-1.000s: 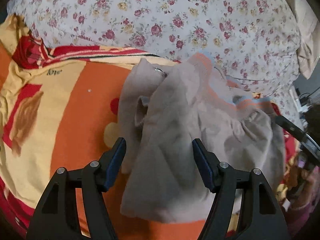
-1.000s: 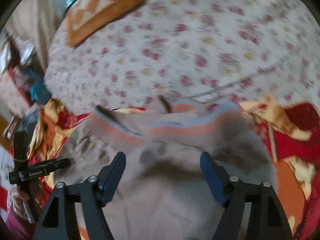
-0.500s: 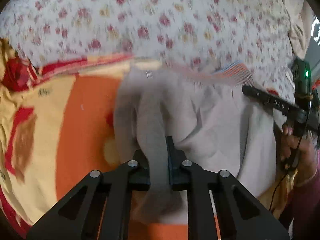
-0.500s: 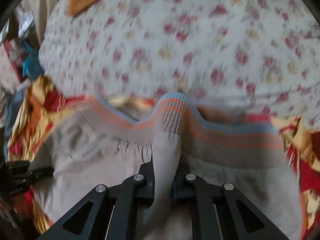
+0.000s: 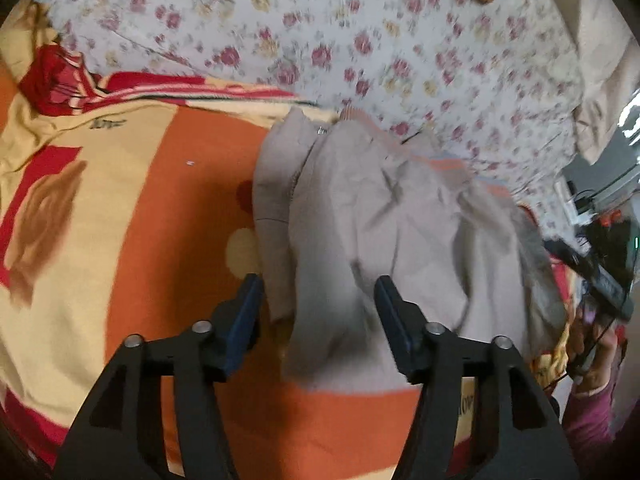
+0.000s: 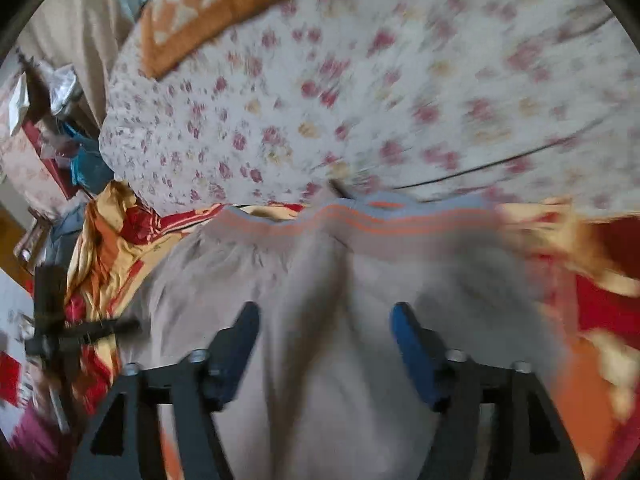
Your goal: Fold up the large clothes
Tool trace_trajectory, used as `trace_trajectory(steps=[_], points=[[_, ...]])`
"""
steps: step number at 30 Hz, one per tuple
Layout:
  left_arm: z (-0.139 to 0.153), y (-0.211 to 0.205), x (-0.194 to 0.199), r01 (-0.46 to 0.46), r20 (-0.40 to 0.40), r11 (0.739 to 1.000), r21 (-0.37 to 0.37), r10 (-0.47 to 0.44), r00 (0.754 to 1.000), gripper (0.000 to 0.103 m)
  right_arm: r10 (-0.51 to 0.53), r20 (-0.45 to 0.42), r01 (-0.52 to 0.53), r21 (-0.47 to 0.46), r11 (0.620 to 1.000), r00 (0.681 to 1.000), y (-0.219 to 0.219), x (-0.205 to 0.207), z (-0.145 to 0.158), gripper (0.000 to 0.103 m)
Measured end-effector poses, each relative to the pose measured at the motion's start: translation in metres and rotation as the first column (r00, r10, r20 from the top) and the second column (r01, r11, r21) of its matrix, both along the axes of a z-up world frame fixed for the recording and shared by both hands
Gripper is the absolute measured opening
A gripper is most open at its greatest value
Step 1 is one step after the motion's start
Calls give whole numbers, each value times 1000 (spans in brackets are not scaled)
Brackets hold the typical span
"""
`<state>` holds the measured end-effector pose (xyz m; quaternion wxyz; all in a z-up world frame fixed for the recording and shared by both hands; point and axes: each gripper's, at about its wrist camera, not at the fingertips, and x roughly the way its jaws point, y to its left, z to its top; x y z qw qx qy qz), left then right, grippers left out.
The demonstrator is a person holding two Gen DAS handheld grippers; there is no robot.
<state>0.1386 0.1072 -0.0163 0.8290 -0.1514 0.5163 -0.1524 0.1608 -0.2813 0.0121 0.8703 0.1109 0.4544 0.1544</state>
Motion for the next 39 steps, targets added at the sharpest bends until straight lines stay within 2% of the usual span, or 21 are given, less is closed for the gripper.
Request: trace_trajectory(steps=[3, 5, 7, 8, 9, 10, 11, 12, 13, 15, 18, 20, 22, 24, 27, 29, 31, 34, 36, 38, 39], points=[[1, 10, -13, -3, 19, 1000, -31, 3, 1000, 68, -108, 63, 111, -41, 993, 992, -43, -61, 15, 88], [-6, 12, -19, -7, 7, 998, -61, 7, 1000, 68, -164, 39, 165, -10, 986, 986, -61, -84, 9, 88], [-17, 9, -19, 28, -30, 994, -109, -31, 999, 68, -179, -21, 179, 30, 983, 984, -75, -100, -9, 87], [-24, 6, -19, 48, -45, 991, -122, -54, 998, 68, -169, -55, 171, 46, 984, 984, -73, -103, -21, 79], [-28, 2, -19, 52, -47, 992, -116, -58, 997, 68, -150, -84, 155, 59, 986, 985, -68, -106, -33, 51], [-29, -1, -19, 57, -40, 993, -105, -62, 997, 66, -133, -95, 140, 73, 987, 987, -64, -109, -40, 36], [-30, -8, -19, 74, -25, 994, -81, -76, 997, 60, -118, -102, 127, 85, 988, 988, -55, -109, -47, 25], [-29, -15, -19, 96, -16, 994, -54, -97, 995, 31, -120, -87, 126, 71, 989, 989, -48, -111, -50, 18], [-29, -21, -18, 116, -23, 993, -33, -117, 993, 18, -118, -61, 120, 42, 992, 991, -43, -111, -49, 15], [-17, -33, -17, 141, -7, 990, 18, -141, 990, 12, -112, -31, 111, -18, 994, 993, -38, -111, -40, 11], [12, -36, -22, 162, 59, 985, 59, -166, 984, 10, -140, 18, 141, -81, 987, 990, -53, -117, -16, 3], [28, -33, -28, 153, 97, 985, 85, -161, 982, 10, -158, 45, 162, -99, 982, 986, -68, -126, 1, 2], [20, -27, -31, 146, 87, 985, 89, -153, 984, 9, -175, 36, 178, -107, 978, 984, -77, -131, 0, 2], [-9, -23, -33, 133, 17, 984, 114, -136, 991, 9, -184, -19, 179, -143, 973, 983, -77, -131, -24, 2], [-28, -8, -36, 86, -20, 995, 56, -85, 996, 9, -193, -94, 179, -135, 974, 977, -77, -133, -56, 2], [-21, -5, -37, 74, 6, 996, 41, -74, 997, 9, -204, -119, 193, -95, 977, 972, -84, -136, -62, 3], [-8, -7, -40, 69, 45, 995, 71, -72, 996, 10, -217, -109, 209, -85, 974, 970, -89, -139, -51, 6], [9, -14, -43, 48, 72, 992, 114, -57, 996, 14, -235, -62, 225, -143, 964, 970, -84, -145, -26, 25], [20, -18, -46, 33, 105, 991, 130, -47, 993, 23, -230, -4, 227, -165, 960, 973, -76, -149, -8, 53], [33, -25, -48, 13, 152, 987, 157, -37, 988, 36, -219, 38, 222, -147, 964, 975, -66, -149, 6, 55], [37, -28, -47, 13, 168, 988, 157, -39, 985, 47, -201, 49, 206, -125, 971, 978, -59, -147, 11, 55]])
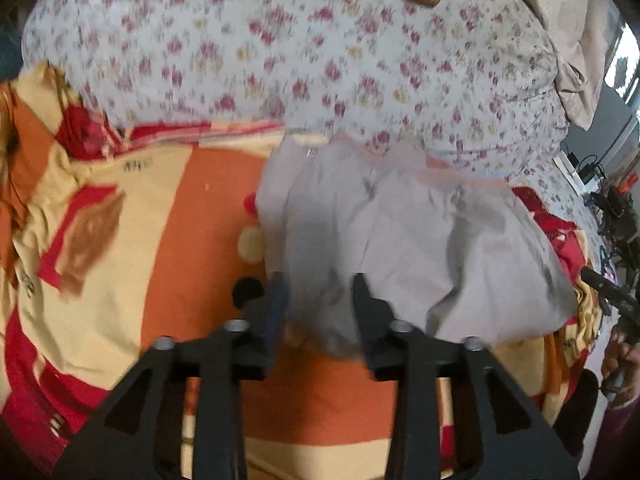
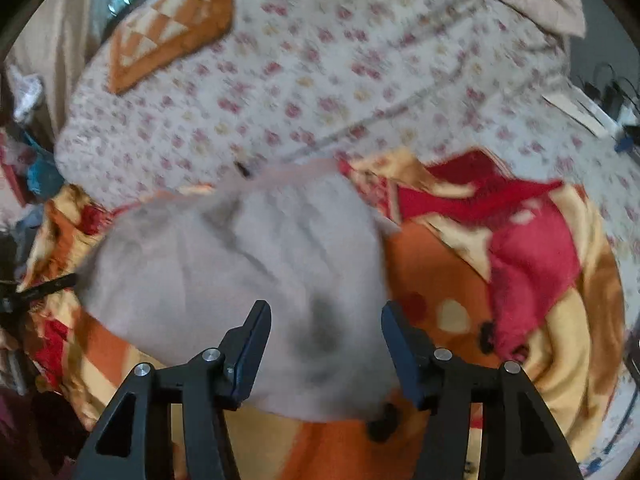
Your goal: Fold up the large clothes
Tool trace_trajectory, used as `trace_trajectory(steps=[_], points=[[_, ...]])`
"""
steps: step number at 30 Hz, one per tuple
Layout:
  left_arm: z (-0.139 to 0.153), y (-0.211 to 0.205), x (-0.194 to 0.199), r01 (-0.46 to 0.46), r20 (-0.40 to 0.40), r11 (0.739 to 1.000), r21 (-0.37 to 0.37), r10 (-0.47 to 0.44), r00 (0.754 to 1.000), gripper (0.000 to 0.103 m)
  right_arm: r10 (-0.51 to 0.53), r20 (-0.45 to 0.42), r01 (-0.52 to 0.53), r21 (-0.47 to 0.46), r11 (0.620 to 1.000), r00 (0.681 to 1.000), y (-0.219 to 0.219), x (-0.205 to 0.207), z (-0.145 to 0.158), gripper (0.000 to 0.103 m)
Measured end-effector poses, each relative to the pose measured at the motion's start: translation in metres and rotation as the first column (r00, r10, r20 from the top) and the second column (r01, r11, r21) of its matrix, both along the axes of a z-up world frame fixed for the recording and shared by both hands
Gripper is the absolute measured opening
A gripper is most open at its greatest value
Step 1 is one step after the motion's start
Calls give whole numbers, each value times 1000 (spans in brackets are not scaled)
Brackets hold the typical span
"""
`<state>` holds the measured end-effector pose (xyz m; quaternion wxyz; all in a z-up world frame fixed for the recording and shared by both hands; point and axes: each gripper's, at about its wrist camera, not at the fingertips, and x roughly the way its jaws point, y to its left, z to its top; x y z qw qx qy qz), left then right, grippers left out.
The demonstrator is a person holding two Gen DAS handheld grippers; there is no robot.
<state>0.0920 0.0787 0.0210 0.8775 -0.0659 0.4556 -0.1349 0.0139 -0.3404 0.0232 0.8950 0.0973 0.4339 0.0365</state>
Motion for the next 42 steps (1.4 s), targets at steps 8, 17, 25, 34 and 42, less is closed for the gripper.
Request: trace_trajectory(steps=[8, 17, 25, 34, 42], points=[[-21, -40, 36, -36, -3, 995, 89, 36, 999, 58, 191, 9, -191, 71, 979, 982, 84, 70, -10, 55], [-66, -50, 60, -79, -15, 978, 192, 83, 996, 61, 195, -102, -197, -7, 980, 975, 135, 159, -86, 53], [-66, -52, 62, -74, -19, 978, 197, 79, 997, 62, 168, -105, -172, -28, 985, 980, 128, 168, -88, 53], [-66, -51, 62, -76, -20, 978, 194, 82, 996, 62, 82, -28, -82, 6, 997, 996, 73, 124, -58, 53], [-67, -52, 61, -84, -34, 977, 195, 93, 995, 64, 25, -81, -22, 43, 999, 996, 47, 122, -69, 53]])
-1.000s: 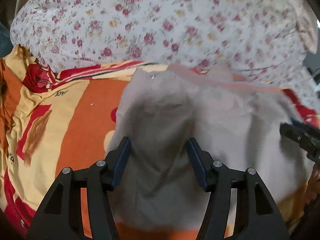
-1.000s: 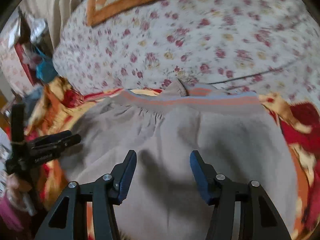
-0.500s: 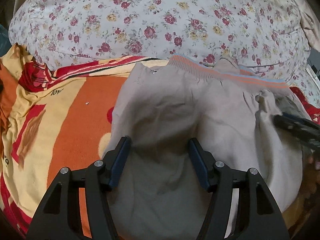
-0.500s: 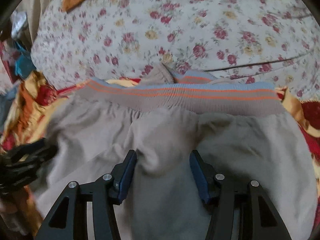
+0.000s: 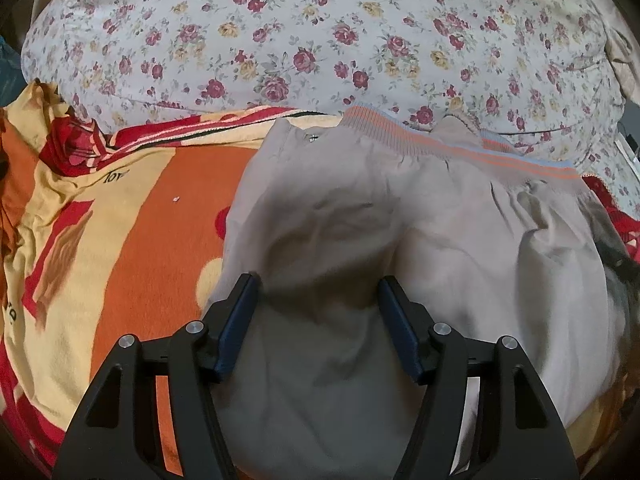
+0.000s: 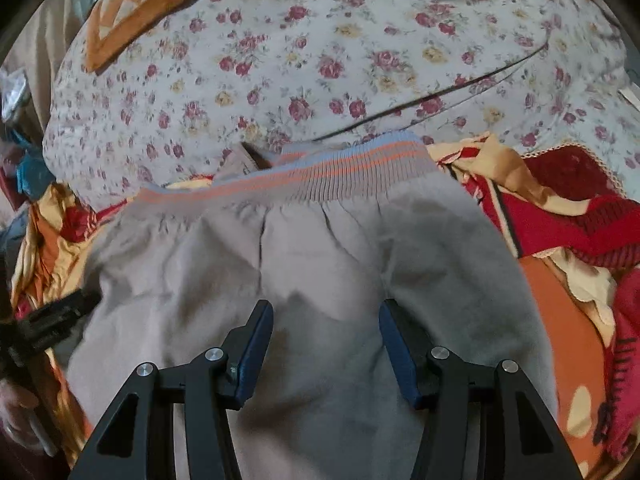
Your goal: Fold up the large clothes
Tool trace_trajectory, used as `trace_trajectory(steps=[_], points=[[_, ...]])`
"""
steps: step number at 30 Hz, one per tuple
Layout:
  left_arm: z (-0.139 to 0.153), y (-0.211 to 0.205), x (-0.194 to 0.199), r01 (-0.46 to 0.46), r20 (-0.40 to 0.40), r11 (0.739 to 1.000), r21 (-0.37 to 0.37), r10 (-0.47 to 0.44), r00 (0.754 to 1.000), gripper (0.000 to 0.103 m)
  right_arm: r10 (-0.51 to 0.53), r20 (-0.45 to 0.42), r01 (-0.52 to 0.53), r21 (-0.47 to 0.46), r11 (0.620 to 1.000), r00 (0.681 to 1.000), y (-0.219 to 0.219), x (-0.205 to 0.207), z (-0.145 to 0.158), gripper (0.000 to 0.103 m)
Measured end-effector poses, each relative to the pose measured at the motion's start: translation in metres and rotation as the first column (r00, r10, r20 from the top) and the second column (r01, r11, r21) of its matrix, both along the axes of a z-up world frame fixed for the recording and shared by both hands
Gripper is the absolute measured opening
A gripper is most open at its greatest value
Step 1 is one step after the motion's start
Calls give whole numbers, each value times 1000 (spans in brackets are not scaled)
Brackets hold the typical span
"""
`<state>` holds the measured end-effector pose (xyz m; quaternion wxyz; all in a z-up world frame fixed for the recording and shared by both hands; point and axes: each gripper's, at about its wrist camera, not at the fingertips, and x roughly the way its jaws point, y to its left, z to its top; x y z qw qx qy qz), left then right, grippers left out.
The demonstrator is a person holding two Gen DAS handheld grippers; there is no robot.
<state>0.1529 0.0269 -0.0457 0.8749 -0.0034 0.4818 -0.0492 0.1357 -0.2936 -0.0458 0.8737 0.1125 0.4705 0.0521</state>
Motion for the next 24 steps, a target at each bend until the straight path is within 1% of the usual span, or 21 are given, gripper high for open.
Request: trace_trajectory(steps=[2, 4, 5, 6, 7, 8, 10, 11, 12, 13, 14, 15, 17, 19, 21, 24], points=[[-1, 0, 0, 1, -2, 1000, 0, -1, 1000, 64, -5, 38, 4, 20, 1000, 999, -2, -9, 15, 53], [-1, 1, -1, -2, -3, 1000, -2, 2, 1000, 65, -11, 79, 10, 11, 1000, 997, -4, -16, 26, 53], [-1, 1, -1, -5, -4, 1000, -4, 5, 1000, 65, -18, 95, 18, -5, 1000, 995, -7, -19, 30, 56], [-1, 1, -1, -7, -6, 1000, -8, 7, 1000, 65, -23, 99, 25, -21, 999, 995, -9, -20, 30, 62], [-2, 2, -1, -11, -9, 1000, -16, 11, 1000, 65, -35, 96, 39, -39, 998, 995, -14, -19, 29, 63], [-2, 3, -2, -13, -10, 1000, -22, 12, 1000, 65, -56, 88, 61, -56, 997, 995, -19, -18, 26, 63], [-3, 4, -2, -14, -11, 999, -35, 14, 1000, 66, -111, 59, 115, -70, 991, 992, -36, -16, 11, 63], [-4, 5, -2, -15, -14, 999, -42, 14, 1000, 67, -122, 35, 125, -68, 990, 992, -42, -12, 0, 63], [-4, 5, -1, -17, -18, 999, -48, 16, 1000, 67, -129, -10, 128, -66, 990, 992, -47, -8, -12, 64], [-4, 6, -1, -21, -22, 998, -57, 20, 1000, 67, -139, -36, 137, -45, 990, 990, -53, -5, -22, 64], [-4, 7, -2, -25, -26, 998, -65, 24, 999, 67, -152, -31, 151, -6, 988, 988, -59, -6, -26, 64], [-4, 8, -2, -27, -29, 997, -73, 25, 999, 67, -164, -25, 164, 3, 986, 986, -61, -9, -24, 64], [-3, 10, -4, -33, -32, 995, -93, 30, 999, 67, -187, 2, 187, -2, 982, 982, -62, -16, -13, 64], [0, 13, -5, -45, -35, 992, -115, 41, 999, 67, -188, 39, 188, -14, 982, 981, -56, -25, 0, 64], [5, 16, -9, -70, -38, 986, -148, 65, 997, 67, -162, 86, 164, -16, 986, 983, -47, -34, 18, 64], [18, 20, -17, -98, -17, 973, -209, 97, 995, 67, -103, 169, 105, -6, 994, 980, -29, -48, 41, 64]])
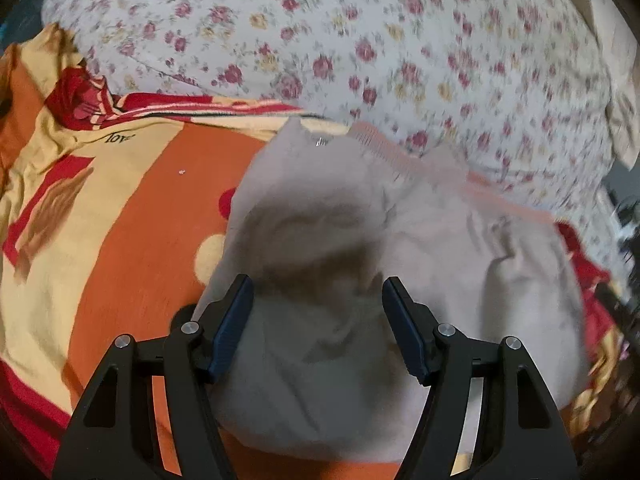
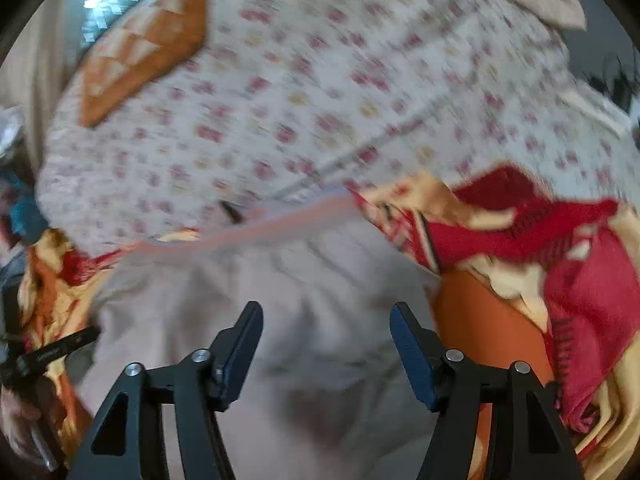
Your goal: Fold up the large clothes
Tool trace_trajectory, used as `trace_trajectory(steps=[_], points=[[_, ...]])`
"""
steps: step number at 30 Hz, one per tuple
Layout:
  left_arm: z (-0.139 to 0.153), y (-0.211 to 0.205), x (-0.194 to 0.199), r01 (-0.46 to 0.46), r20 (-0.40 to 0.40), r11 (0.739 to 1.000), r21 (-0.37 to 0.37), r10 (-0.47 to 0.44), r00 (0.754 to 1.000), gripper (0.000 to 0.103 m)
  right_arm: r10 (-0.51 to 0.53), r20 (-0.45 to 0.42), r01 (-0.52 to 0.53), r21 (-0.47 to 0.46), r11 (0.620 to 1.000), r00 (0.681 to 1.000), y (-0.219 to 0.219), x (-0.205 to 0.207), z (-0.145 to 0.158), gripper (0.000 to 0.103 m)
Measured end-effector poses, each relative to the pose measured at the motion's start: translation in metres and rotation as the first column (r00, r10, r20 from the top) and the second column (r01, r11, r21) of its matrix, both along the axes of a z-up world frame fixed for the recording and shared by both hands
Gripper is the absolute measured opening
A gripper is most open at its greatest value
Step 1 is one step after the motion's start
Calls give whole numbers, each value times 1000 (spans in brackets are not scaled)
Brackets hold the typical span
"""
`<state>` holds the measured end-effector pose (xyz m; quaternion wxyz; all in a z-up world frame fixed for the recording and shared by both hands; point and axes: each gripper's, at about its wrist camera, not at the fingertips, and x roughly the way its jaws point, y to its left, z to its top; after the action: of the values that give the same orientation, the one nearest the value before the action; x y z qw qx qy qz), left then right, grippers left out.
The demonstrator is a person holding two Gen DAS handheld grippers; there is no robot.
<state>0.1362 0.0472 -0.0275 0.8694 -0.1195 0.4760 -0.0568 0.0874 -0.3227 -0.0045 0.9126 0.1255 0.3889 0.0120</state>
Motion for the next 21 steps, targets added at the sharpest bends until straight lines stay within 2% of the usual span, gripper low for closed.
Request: trace_trajectory(steps=[1, 3, 7, 13, 14, 16, 17, 21], points=[[6, 0, -3, -9, 11, 1000, -17, 9, 1000, 67, 23, 14, -23, 0, 1000, 1000, 6, -3, 5, 66], [13, -2, -8, -14, 28, 999, -36, 15, 999, 67, 81, 22, -82, 6, 997, 996, 21, -3, 9, 75], [18, -15, -15, 14, 44, 999, -41, -13, 999, 67, 151, -5, -151, 21, 988, 989, 43, 2, -1, 77], [-3, -39, -18, 82, -4, 997, 2, -82, 997, 67, 174, -91, -171, 38, 985, 981, 53, 13, -47, 78], [-6, -42, -17, 85, -2, 996, 18, -85, 996, 67, 171, -98, -168, 39, 985, 980, 53, 14, -52, 80], [-8, -47, -17, 93, 4, 995, 46, -93, 996, 67, 185, -95, -183, 31, 983, 978, 56, 16, -55, 93], [-9, -49, -16, 95, 4, 994, 55, -96, 995, 67, 201, -96, -199, 35, 979, 975, 59, 17, -56, 103], [-11, -47, -14, 92, 7, 995, 38, -92, 996, 71, 200, -106, -198, 27, 980, 974, 64, 16, -58, 103]])
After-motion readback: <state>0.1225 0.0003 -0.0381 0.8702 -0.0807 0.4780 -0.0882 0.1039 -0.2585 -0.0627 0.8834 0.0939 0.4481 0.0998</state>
